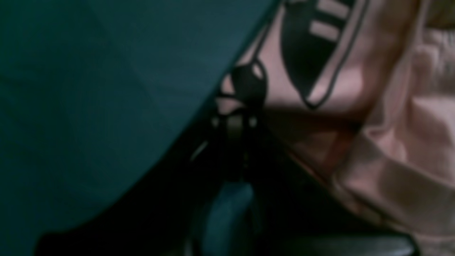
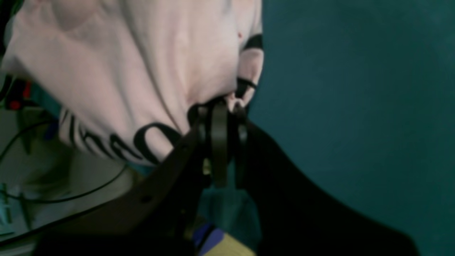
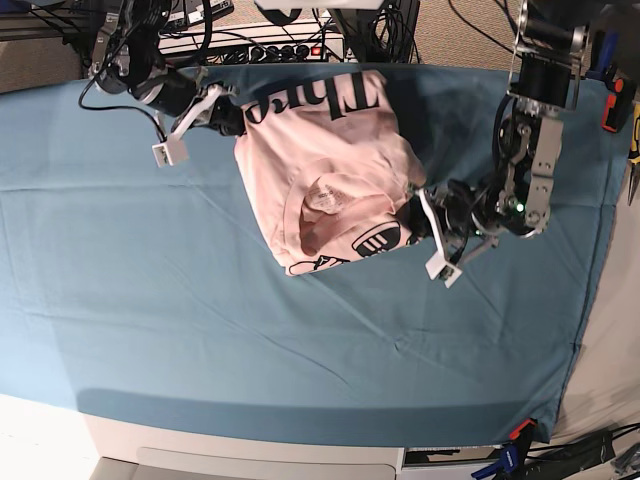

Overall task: Fold the T-shirt properly
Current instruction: 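Rotate the folded shirt with both grippers so the lettering faces the robot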

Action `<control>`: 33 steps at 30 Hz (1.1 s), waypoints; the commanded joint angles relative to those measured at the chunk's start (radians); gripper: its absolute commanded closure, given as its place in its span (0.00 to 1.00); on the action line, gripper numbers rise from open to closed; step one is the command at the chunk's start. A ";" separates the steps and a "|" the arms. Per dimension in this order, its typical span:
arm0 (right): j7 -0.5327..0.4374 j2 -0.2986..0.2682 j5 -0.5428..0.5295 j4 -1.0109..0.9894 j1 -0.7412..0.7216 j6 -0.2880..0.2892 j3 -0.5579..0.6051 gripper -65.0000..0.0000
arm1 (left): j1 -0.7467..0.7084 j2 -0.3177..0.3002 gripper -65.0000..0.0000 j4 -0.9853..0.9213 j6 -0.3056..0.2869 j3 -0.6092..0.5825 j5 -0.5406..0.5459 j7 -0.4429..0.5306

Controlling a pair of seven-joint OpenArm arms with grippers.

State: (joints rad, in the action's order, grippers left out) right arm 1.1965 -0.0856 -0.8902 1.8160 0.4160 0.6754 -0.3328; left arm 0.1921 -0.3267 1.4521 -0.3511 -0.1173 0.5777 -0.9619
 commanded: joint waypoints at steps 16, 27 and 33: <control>0.008 0.077 -0.071 0.017 0.014 0.009 0.016 1.00 | 0.071 0.137 1.00 -0.027 -0.013 0.008 0.002 0.021; 0.004 0.074 -0.050 0.017 0.014 0.010 0.044 1.00 | 0.096 0.126 1.00 -0.028 -0.011 0.008 -0.048 0.021; 0.003 0.074 -0.047 0.017 0.013 0.010 0.044 1.00 | 0.102 0.124 1.00 -0.028 0.076 0.008 -0.168 0.039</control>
State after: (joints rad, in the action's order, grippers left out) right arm 1.2118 -0.0059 -0.9176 1.8160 0.4294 0.6781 -0.2871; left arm 0.2657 -0.1993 1.4086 -0.2787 -0.1139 0.4103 -0.9554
